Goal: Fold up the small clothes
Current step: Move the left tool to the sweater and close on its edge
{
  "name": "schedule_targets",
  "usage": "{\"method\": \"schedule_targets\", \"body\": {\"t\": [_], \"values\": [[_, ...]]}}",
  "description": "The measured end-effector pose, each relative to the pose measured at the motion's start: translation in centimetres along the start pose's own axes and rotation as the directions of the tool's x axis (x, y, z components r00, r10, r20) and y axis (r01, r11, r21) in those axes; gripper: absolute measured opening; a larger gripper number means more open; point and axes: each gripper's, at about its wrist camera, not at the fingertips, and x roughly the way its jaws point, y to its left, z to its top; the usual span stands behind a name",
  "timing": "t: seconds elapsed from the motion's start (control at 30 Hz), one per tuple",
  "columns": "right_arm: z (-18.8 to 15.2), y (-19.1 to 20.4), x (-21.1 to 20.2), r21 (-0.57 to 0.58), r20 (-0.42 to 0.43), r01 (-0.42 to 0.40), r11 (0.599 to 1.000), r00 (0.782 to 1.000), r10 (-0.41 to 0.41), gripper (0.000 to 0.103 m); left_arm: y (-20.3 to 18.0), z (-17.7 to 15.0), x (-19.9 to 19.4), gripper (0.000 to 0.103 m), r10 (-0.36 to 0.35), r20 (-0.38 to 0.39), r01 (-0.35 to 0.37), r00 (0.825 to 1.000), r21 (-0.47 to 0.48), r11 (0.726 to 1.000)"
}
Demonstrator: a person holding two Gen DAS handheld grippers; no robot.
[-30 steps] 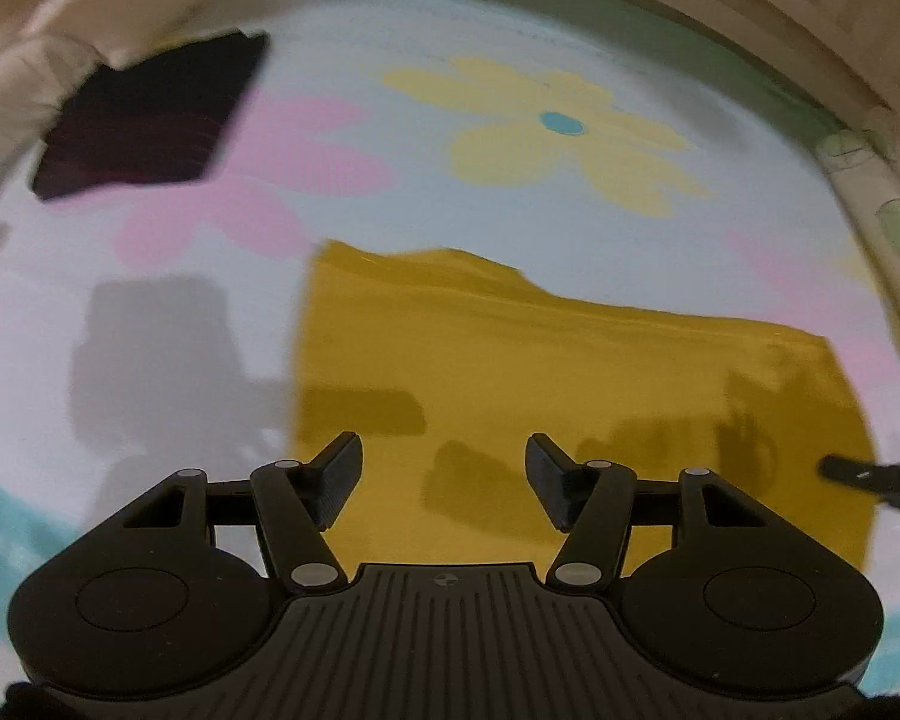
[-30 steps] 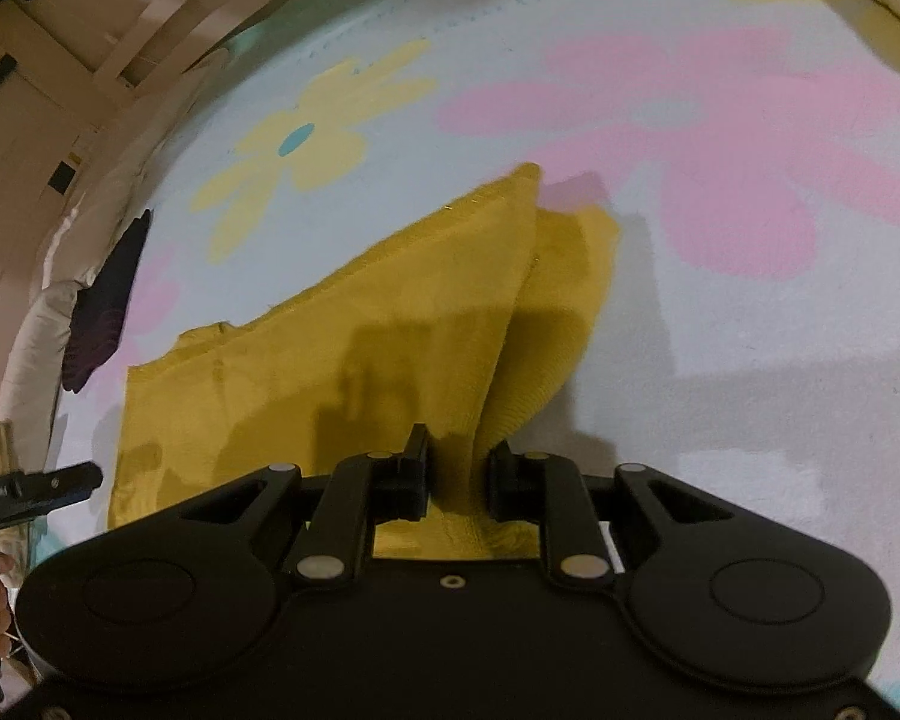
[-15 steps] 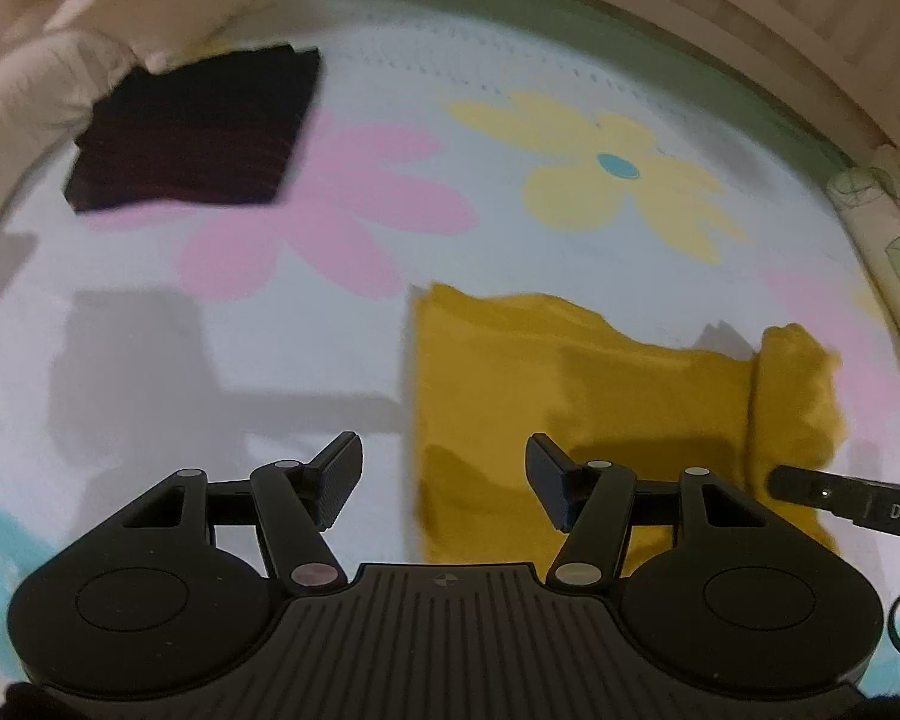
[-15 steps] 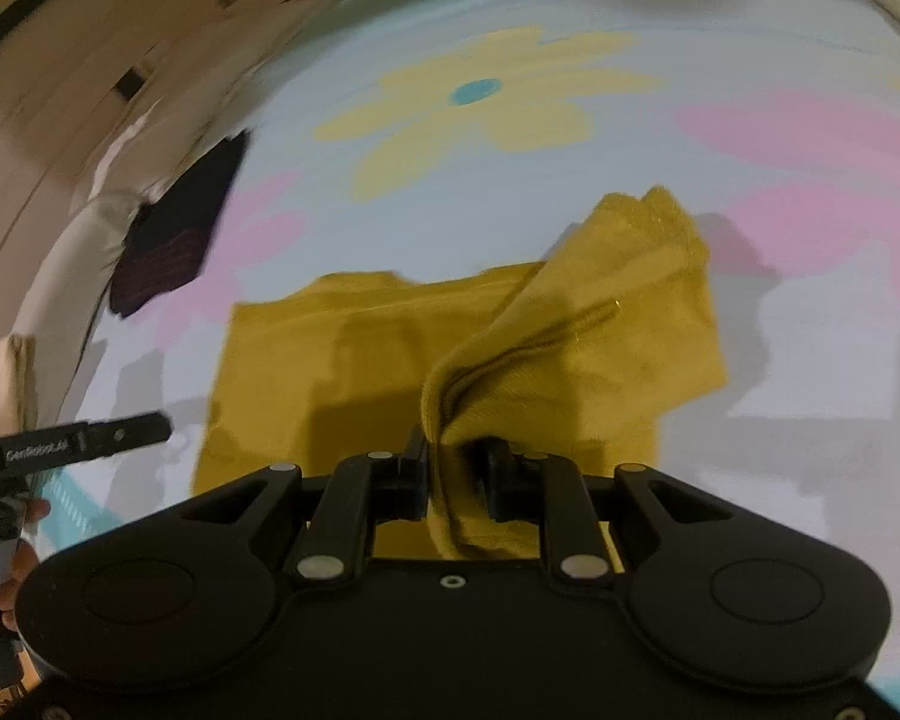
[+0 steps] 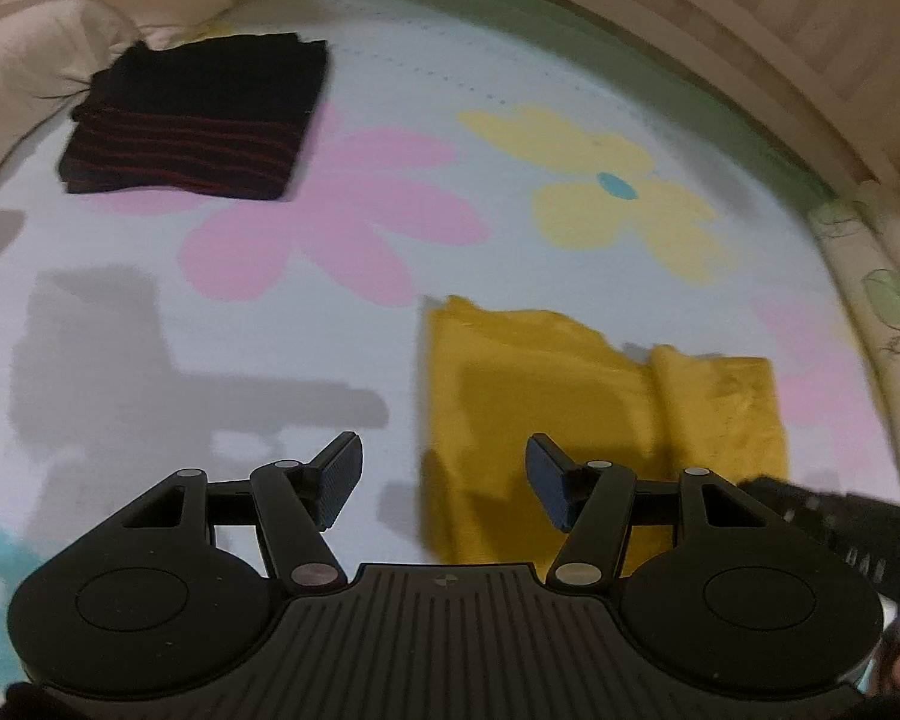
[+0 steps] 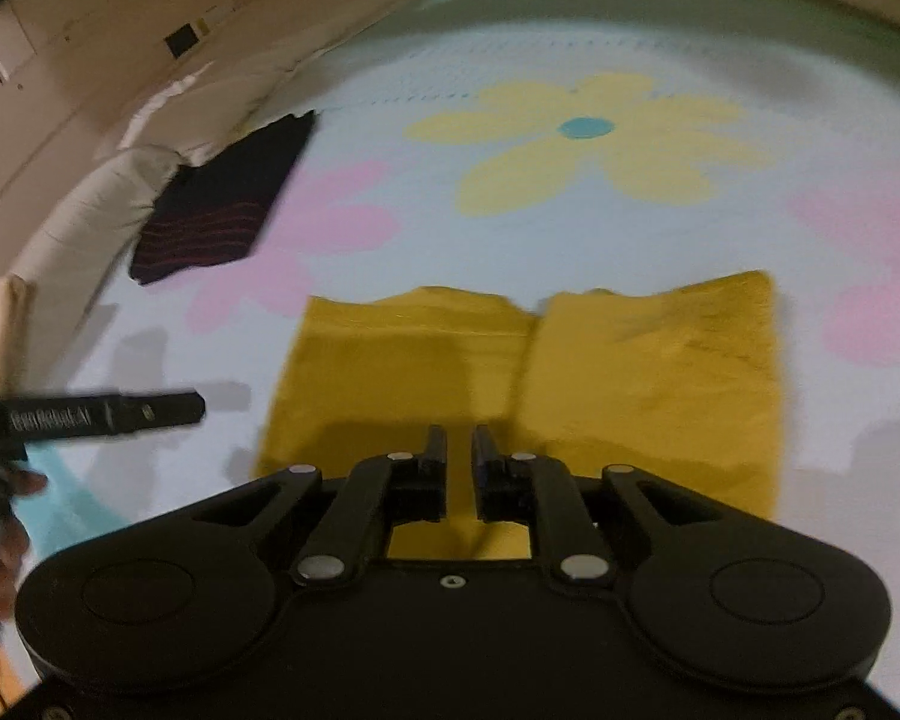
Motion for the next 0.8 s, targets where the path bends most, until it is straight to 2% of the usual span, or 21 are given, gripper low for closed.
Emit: {"method": "schedule_targets", "body": {"t": [0.07,0.13,0.23,0.37,0.4,0.47,0.5,0.57,0.67,0.7,0.8], "values": [[-0.6,-0.2,-0.6,-0.001,0.011,0.025,1.000,1.000,-0.025,0.055,-1.1,-0.2,0.2,0.059,-0.036,-0.005,0.036,0.999,0.019,0.999],[-1.5,0.0,-1.3,-0.023,0.036,0.069,0.997,0.997,-0.068,0.063,-2.3,-0.4,0.5,0.059,-0.069,-0.010,0.069,0.998,0.035,0.997],[-3.2,1.0,-2.1,-0.122,0.081,0.142,0.982,0.988,-0.132,0.066,-3.8,-0.6,1.2,0.059,-0.100,-0.019,0.100,0.995,0.048,0.994],[-6.1,3.5,-2.5,-0.273,0.171,0.240,0.932,0.965,-0.199,0.084,-5.0,-0.9,2.3,0.059,-0.123,-0.034,0.125,0.992,0.080,0.989],[-6.8,4.1,-2.4,-0.309,0.194,0.275,0.910,0.955,-0.223,0.086,-5.3,-1.0,2.6,0.059,-0.125,-0.036,0.128,0.991,0.090,0.988],[-8.6,5.6,-2.1,-0.383,0.271,0.368,0.847,0.922,-0.278,0.087,-5.8,-1.2,2.9,0.059,-0.118,-0.026,0.120,0.993,0.114,0.986],[-9.3,6.1,-1.9,-0.422,0.295,0.389,0.819,0.913,-0.281,0.087,-6.1,-1.2,2.9,0.059,-0.111,-0.018,0.112,0.994,0.124,0.986],[-10.2,6.8,-1.3,-0.475,0.284,0.372,0.798,0.923,-0.261,0.087,-6.6,-1.3,3.1,0.059,-0.096,0.007,0.093,0.995,0.146,0.985],[-10.8,6.9,0.2,-0.477,0.220,0.333,0.813,0.941,-0.256,0.085,-7.2,-1.2,3.2,0.059,-0.083,0.041,0.075,0.996,0.164,0.984],[-11.0,7.1,0.6,-0.497,0.206,0.323,0.806,0.946,-0.252,0.085,-7.3,-1.2,3.3,0.059,-0.086,0.044,0.078,0.995,0.169,0.983],[-11.9,7.6,1.9,-0.560,0.222,0.375,0.739,0.927,-0.301,0.082,-7.7,-1.3,3.7,0.059,-0.113,0.040,0.103,0.993,0.192,0.976]]}}
